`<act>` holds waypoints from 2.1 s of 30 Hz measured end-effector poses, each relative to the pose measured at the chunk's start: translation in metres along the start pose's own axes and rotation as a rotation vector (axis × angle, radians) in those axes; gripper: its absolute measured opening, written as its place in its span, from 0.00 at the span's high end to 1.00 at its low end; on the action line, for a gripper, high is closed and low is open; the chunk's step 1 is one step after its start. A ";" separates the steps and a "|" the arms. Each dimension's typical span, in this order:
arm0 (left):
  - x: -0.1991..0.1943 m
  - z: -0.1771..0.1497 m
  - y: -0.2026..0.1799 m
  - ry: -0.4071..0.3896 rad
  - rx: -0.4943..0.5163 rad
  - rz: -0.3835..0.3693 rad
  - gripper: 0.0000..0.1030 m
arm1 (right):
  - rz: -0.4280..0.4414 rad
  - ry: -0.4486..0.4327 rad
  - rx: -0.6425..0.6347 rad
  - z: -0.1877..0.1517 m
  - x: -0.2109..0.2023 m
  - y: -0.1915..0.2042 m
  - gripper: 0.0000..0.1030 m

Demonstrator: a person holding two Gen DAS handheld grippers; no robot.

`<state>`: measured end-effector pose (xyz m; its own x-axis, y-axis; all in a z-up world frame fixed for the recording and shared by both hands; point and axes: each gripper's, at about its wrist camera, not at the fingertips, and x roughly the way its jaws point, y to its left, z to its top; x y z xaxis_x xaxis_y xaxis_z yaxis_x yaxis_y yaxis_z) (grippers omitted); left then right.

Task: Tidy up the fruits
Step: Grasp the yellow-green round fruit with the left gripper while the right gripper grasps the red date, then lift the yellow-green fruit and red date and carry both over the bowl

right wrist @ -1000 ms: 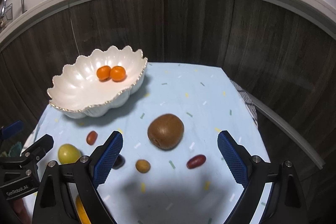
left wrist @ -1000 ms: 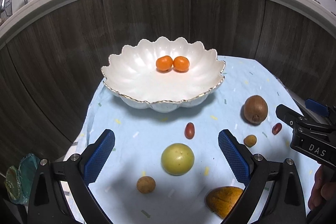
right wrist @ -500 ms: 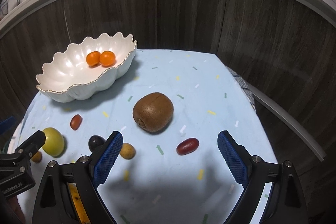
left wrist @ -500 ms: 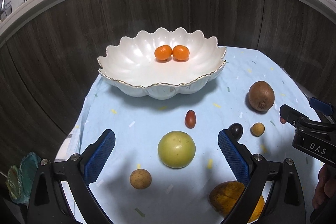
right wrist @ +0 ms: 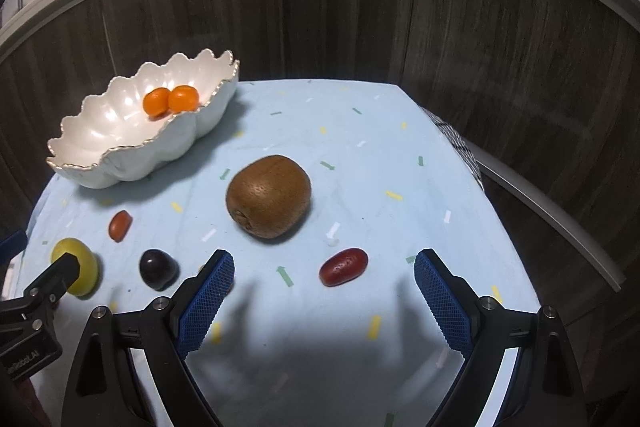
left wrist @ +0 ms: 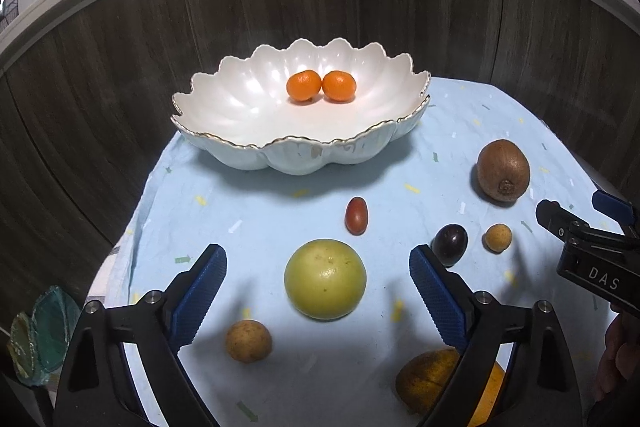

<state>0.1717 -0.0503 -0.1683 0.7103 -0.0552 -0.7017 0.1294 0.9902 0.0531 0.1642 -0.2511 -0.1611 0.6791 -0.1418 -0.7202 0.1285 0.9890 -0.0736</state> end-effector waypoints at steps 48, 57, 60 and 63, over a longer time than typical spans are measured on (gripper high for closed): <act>0.033 -0.012 -0.002 0.128 -0.067 -0.054 0.53 | 0.031 0.099 0.026 -0.002 0.034 -0.006 0.72; 0.016 -0.005 -0.003 0.095 -0.055 -0.057 0.53 | 0.049 0.068 0.029 0.004 0.015 -0.004 0.72; 0.008 -0.001 -0.003 0.079 -0.053 -0.059 0.53 | 0.053 0.056 0.028 0.008 0.008 -0.003 0.72; 0.001 0.002 -0.002 0.065 -0.055 -0.060 0.53 | 0.057 0.038 0.027 0.012 -0.002 -0.002 0.72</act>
<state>0.1739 -0.0528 -0.1679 0.6561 -0.1080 -0.7469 0.1310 0.9910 -0.0282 0.1713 -0.2530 -0.1514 0.6579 -0.0828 -0.7485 0.1104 0.9938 -0.0129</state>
